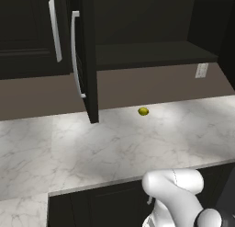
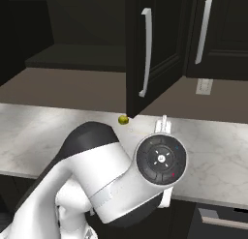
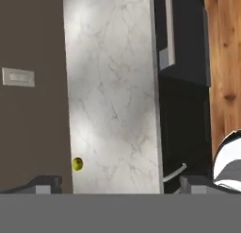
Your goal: Close all open cabinet doors.
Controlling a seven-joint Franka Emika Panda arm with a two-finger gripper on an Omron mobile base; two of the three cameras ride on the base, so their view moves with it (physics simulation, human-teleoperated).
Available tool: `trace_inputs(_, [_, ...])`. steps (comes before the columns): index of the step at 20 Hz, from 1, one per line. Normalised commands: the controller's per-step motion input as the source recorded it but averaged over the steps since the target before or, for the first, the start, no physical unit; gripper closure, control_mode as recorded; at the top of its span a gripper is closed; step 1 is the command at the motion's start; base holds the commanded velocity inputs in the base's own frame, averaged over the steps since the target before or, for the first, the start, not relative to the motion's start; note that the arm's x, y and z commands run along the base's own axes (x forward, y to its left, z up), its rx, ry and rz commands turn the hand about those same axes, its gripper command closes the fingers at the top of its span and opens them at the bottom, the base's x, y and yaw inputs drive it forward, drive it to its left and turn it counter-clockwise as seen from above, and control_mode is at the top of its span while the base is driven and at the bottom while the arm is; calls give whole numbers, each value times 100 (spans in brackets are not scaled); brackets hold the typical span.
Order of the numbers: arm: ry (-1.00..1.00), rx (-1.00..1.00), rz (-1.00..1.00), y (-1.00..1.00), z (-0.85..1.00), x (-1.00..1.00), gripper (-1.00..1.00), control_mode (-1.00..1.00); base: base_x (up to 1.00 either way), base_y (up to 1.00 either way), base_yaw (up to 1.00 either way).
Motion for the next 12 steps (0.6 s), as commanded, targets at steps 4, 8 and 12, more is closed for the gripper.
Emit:
trace_inputs(4, [-4,16,-3,-35,8,34,-100,-100,0,0,0])
trace_inputs(8, [-10,19,0,-23,12,37,-100,-100,0,0,0])
trace_inputs(12, [-14,21,0,-15,11,37,-100,-100,0,0,0])
